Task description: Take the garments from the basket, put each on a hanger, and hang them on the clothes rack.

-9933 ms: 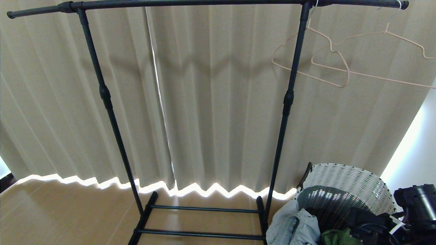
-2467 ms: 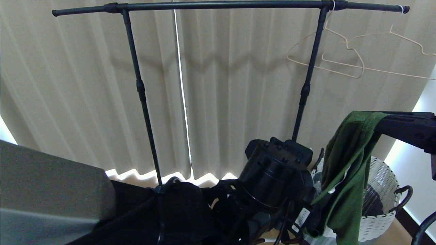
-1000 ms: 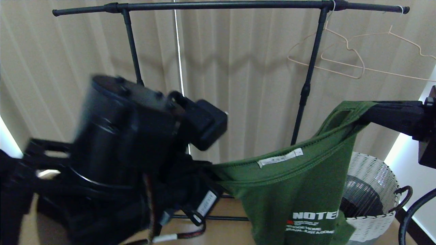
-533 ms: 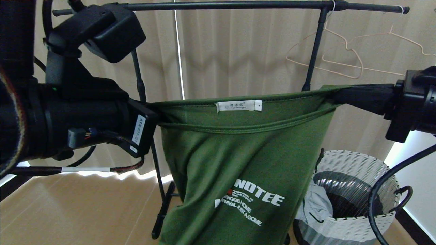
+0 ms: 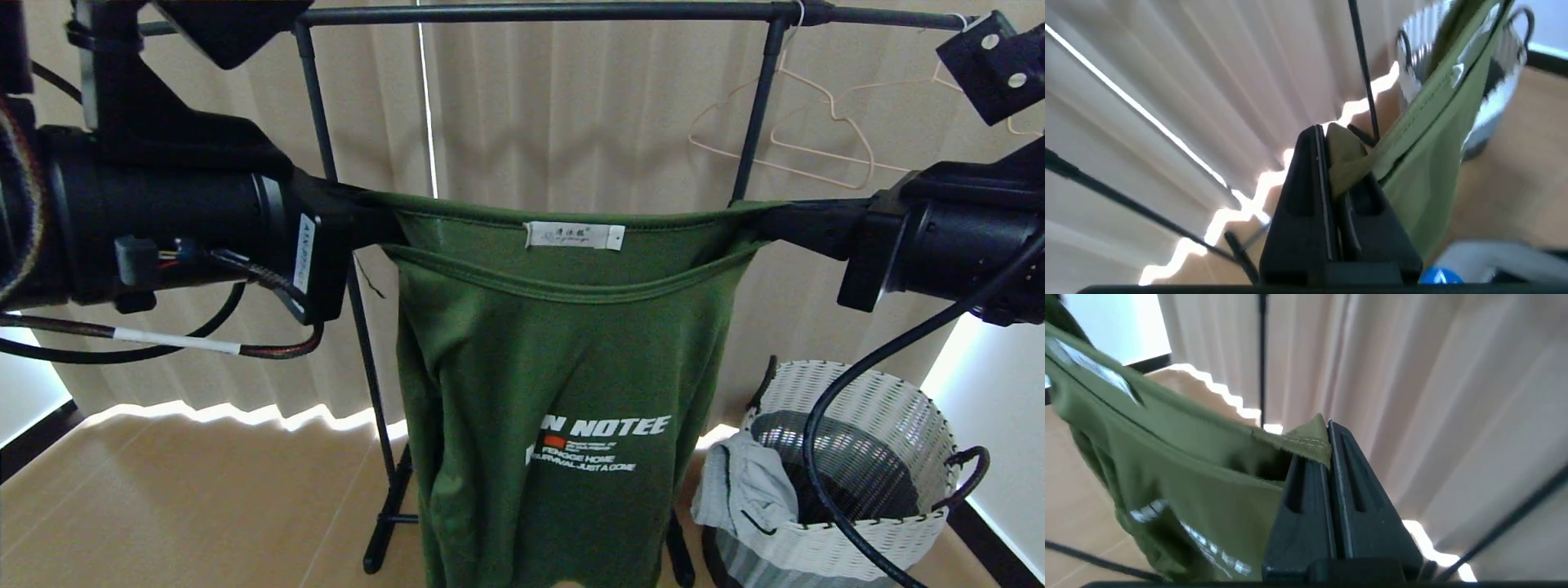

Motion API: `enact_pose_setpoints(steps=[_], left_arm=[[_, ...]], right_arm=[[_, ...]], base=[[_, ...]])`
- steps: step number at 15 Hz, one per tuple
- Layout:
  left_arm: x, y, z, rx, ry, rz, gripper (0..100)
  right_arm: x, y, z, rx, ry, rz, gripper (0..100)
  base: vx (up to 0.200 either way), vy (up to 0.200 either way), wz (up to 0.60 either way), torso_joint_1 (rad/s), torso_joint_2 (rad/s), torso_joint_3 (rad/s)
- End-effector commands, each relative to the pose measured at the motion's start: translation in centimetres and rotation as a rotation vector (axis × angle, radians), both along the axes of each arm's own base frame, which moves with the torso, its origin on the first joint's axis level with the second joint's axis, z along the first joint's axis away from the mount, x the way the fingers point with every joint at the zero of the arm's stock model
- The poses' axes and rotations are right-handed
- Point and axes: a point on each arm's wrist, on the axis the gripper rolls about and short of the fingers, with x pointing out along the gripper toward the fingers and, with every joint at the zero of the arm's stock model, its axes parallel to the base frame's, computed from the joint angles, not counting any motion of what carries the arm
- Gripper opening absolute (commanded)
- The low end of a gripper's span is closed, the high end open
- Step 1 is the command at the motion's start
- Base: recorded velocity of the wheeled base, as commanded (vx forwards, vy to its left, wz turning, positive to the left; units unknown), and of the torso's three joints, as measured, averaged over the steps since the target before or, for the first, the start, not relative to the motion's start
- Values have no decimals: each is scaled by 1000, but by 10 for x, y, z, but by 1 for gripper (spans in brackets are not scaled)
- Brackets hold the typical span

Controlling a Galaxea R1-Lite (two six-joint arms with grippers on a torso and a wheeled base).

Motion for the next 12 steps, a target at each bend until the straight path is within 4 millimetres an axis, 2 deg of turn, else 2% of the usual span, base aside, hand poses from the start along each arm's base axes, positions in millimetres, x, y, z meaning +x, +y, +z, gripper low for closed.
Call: enact_pose_setpoints(steps=[1,4,7,10,12], left_arm=[[13,-5,-5,7,7,18,0],[24,-10,-1,-10,-28,28,0],[31,-15,-6,5,-41,46,0],[31,-15,-6,2,-41,52,0],[31,-16,-7,2,-41,46,0]], right_arm=[[6,-5,-1,-2,3,-27,0],[19,-8,6,12,-24,-63,0],[32,-4,3,17,-33,-70,0],[35,-3,2,21,-40,-71,0],[32,-10,4,18,-38,-94,0]], base=[[0,0,0,0,0,0],[0,0,0,0,0,0],[0,0,0,0,0,0],[0,0,0,0,0,0],[0,0,0,0,0,0]])
